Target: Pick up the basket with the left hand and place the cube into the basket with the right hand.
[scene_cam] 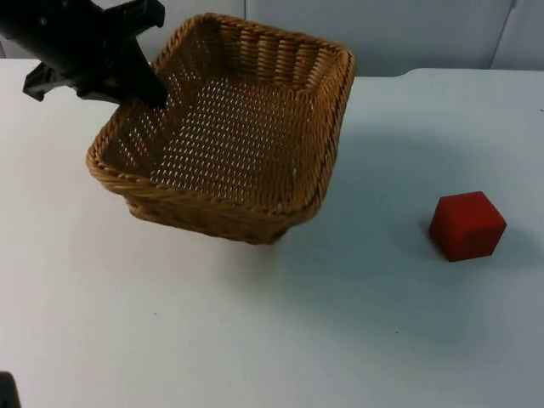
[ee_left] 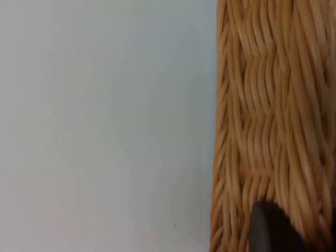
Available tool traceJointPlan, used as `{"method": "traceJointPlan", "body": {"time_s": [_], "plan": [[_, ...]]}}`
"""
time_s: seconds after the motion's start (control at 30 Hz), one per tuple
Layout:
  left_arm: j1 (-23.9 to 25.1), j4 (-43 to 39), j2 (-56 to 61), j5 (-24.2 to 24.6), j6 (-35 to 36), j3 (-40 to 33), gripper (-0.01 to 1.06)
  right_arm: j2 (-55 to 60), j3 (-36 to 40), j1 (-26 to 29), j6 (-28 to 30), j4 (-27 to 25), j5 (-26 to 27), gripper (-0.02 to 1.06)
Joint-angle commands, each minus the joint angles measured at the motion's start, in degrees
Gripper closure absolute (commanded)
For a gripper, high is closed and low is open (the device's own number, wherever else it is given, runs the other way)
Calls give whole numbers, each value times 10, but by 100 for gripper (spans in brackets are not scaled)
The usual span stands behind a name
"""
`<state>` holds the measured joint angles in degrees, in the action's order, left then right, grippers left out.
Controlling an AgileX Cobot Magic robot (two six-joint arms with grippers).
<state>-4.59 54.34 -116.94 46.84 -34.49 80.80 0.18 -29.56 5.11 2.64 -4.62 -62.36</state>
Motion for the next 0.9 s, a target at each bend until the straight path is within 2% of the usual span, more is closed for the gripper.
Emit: {"method": "traceJointPlan", "body": {"time_s": [0.0, 0.1, 0.27, 0.6, 0.87], "plan": [[10, 70, 8, 29, -6, 6, 105, -2, 3, 0, 1, -1, 5, 105], [11, 105, 9, 49, -29, 6, 105, -2, 3, 0, 1, -1, 5, 105], [12, 127, 10, 65, -30, 6, 105, -2, 3, 0, 1, -1, 5, 105], [27, 119, 17, 61, -30, 6, 105, -2, 3, 0, 1, -1, 5, 105], [58, 118, 17, 60, -30, 6, 105, -2, 3, 0, 1, -1, 5, 105]]}}
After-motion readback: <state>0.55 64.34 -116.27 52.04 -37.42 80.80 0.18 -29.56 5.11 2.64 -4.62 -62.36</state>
